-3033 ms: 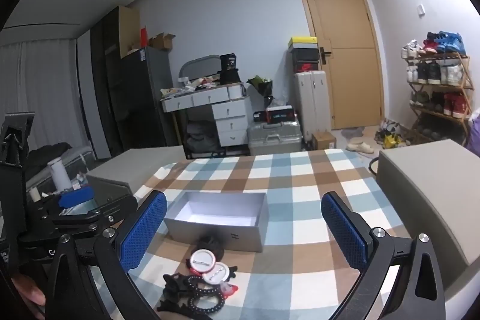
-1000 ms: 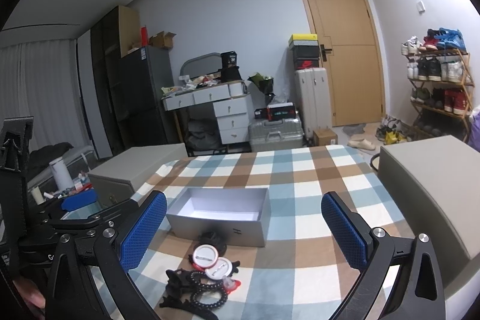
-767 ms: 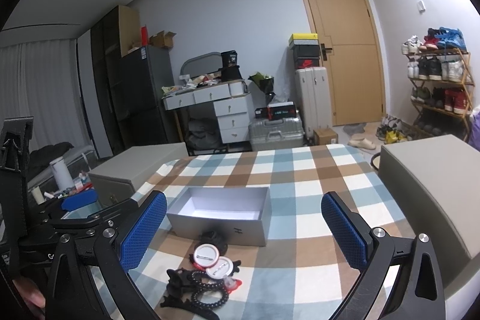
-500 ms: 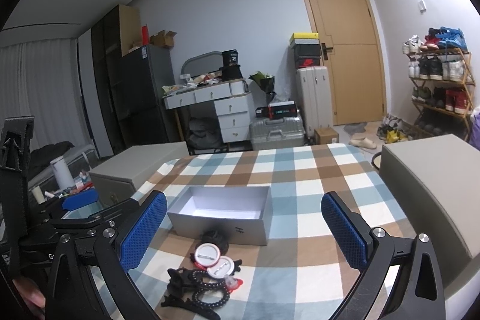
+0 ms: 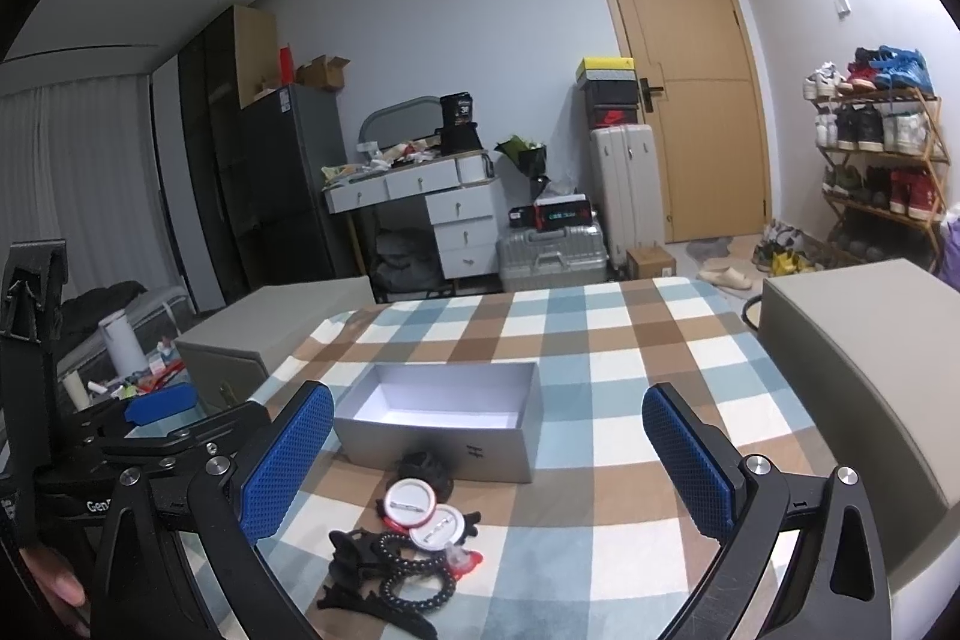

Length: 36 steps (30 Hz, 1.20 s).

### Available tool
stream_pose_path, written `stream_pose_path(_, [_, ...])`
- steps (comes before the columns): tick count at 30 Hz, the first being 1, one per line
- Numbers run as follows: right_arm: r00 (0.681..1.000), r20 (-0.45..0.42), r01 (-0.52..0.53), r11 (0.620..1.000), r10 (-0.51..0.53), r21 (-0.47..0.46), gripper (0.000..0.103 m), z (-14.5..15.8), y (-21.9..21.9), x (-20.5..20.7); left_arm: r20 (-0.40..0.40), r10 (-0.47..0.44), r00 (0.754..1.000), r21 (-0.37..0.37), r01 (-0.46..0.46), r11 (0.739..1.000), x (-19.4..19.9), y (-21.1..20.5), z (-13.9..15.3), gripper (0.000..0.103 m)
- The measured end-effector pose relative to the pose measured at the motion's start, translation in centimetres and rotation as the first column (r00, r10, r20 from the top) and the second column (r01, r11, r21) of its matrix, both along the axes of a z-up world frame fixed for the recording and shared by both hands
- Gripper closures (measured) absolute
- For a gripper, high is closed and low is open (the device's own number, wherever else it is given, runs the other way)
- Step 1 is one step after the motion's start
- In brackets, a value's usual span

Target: Organize jewelry

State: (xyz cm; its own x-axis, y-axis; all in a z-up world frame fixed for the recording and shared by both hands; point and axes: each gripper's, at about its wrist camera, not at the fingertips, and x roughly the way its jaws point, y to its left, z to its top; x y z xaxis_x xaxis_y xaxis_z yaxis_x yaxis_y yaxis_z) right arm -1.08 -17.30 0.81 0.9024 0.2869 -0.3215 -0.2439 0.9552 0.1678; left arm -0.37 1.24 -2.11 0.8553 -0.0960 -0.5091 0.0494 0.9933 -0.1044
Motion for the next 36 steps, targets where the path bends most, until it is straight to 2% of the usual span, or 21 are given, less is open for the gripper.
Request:
stream_pose_path(10, [0.999,-0.042,0.006,1.000,-0.007,-0.015,0.000,-1.2,-0.3,0.8,-0.158,-0.117,0.980,-0.108,0.101,0.989,0.4,1.1,-3.0,0.001])
stream_pose_path(17, [0.996,-0.091,-0.016,1.000,0.015,-0.020,0.000,-2.7,-0.3,1.3,-0.261,-0.202,0.944,-0.122,0.175,0.977,0.3,0.2,-4.9,0.001])
stream_pose_path(23, [0.993,-0.112,-0.028,0.999,0.027,-0.015,0.000,-3.2,-0.4,1.5,-0.295,-0.252,0.922,-0.104,0.231,0.967,0.8,-0.3,-5.8,0.002])
stream_pose_path(29, [0.991,-0.128,-0.032,0.999,0.031,-0.009,0.000,-3.5,-0.6,1.6,-0.332,-0.282,0.900,-0.114,0.259,0.959,2.1,0.2,-7.0,0.018])
stream_pose_path(31, [0.990,-0.136,-0.033,0.999,0.032,-0.008,0.000,-3.6,-0.6,1.7,-0.353,-0.304,0.885,-0.136,0.273,0.952,2.4,0.4,-7.3,0.033])
stream_pose_path(35, [0.989,-0.143,-0.035,0.999,0.034,-0.003,0.000,-3.8,-0.7,1.8,-0.352,-0.357,0.865,-0.176,0.313,0.933,2.5,0.5,-7.7,0.048])
stream_pose_path(36, [0.989,-0.145,-0.035,0.999,0.035,-0.002,0.000,-3.8,-0.7,1.8,-0.349,-0.372,0.860,-0.182,0.327,0.927,2.4,0.5,-7.7,0.055])
